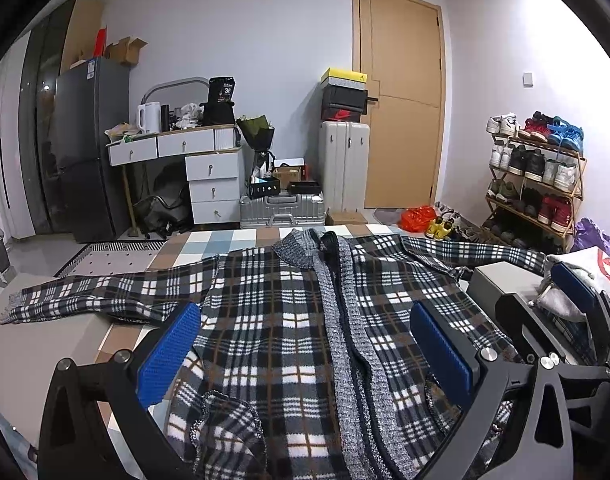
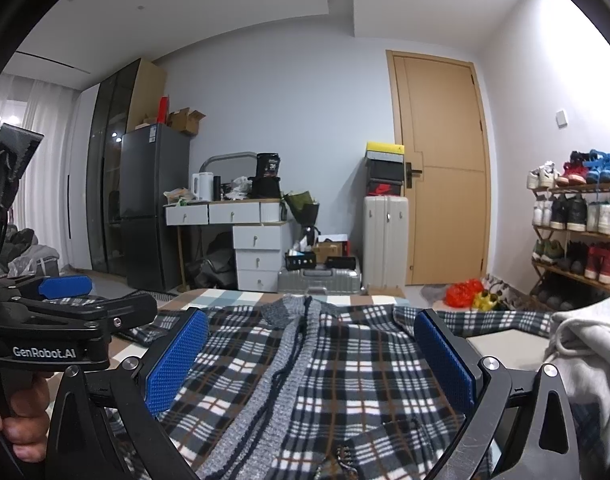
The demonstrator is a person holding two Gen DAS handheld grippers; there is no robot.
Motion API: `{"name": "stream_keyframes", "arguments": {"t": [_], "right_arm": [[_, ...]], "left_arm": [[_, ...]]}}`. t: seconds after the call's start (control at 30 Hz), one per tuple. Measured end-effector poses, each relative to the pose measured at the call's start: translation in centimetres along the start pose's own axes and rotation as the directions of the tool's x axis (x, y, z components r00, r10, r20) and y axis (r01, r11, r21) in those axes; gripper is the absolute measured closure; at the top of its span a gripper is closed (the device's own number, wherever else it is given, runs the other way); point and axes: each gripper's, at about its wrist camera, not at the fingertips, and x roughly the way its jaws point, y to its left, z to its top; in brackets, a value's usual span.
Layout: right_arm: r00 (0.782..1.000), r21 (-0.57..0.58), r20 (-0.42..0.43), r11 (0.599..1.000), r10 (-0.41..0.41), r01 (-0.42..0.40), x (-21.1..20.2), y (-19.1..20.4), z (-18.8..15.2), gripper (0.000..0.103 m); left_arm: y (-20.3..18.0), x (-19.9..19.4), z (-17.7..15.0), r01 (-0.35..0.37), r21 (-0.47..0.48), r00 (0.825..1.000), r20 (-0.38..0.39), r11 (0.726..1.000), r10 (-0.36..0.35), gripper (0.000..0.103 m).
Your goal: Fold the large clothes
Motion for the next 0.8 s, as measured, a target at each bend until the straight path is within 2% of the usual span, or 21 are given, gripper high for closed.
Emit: {"name": "stream_keyframes", "arguments": {"t": [0.3, 0.8], "right_arm": [[1.000, 0.024, -0.001, 1.000, -0.016, 0.016, 0.23, -0.43, 0.07, 0.000], [1.000, 0.048, 0.007, 0.999, -0.024, 0.023, -0.10, -0.94, 0.16, 0.000]], "left_arm": [[0.20, 0.12, -0.20, -0.001, 0.002, 1.000, 0.007, 1.000, 0.001, 0.001], [0.49, 0.60, -0.71, -0.044, 0.002, 0.999, 0.005, 0.999, 0.044, 0.001]]}}
